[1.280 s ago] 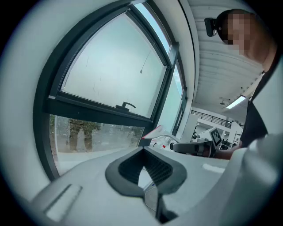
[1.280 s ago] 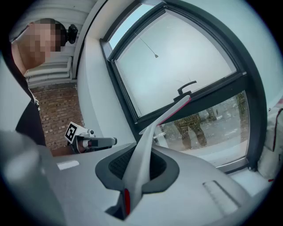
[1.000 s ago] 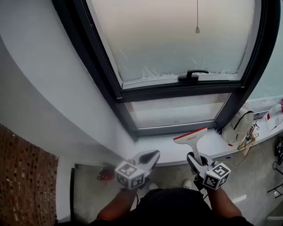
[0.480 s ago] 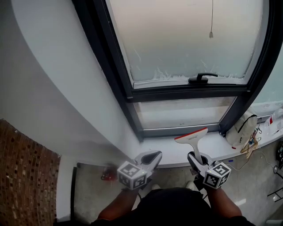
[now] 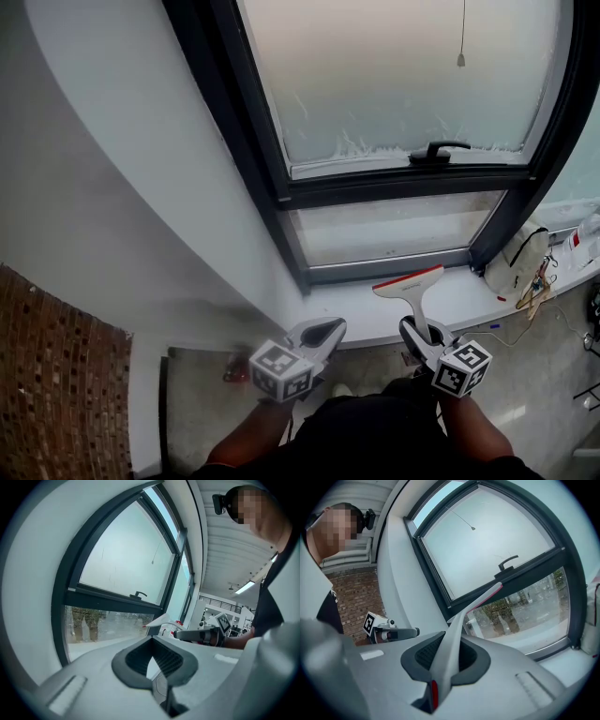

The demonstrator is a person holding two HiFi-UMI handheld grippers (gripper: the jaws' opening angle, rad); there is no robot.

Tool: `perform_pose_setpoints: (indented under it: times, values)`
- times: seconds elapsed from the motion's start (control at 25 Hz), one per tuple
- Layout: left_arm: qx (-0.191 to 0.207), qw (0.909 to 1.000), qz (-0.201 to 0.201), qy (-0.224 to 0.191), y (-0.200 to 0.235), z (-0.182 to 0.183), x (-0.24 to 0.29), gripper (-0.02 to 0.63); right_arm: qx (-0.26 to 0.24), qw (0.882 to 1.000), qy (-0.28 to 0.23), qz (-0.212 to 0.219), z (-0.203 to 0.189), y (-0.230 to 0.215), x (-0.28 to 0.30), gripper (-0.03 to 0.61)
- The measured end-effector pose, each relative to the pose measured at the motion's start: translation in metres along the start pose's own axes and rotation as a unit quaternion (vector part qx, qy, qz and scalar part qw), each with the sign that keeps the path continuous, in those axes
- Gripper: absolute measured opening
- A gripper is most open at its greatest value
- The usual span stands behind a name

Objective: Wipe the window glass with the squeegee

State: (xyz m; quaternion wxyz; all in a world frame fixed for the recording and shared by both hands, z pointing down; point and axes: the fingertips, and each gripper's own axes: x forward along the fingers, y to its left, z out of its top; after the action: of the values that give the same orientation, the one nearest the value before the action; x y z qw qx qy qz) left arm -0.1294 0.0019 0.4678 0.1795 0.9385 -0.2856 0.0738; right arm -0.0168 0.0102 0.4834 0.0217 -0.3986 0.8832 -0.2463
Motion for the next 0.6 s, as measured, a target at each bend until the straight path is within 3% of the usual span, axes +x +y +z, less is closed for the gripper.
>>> perform_pose_setpoints:
  times: [0.32, 0.6]
  values:
    - [-0.001, 0.9998, -0.007, -0.017, 0.015, 0.005, 0.01, 0.001, 0.003, 1.0, 0.002, -0.015, 0.004, -0.011, 0.003, 0.055]
    - [0.002, 0.9994, 0.035, -0.01, 0.031, 0.017, 0.026, 0.001, -0.001, 1.0, -0.004, 0.017, 0.028, -0.039, 0.034, 0.055]
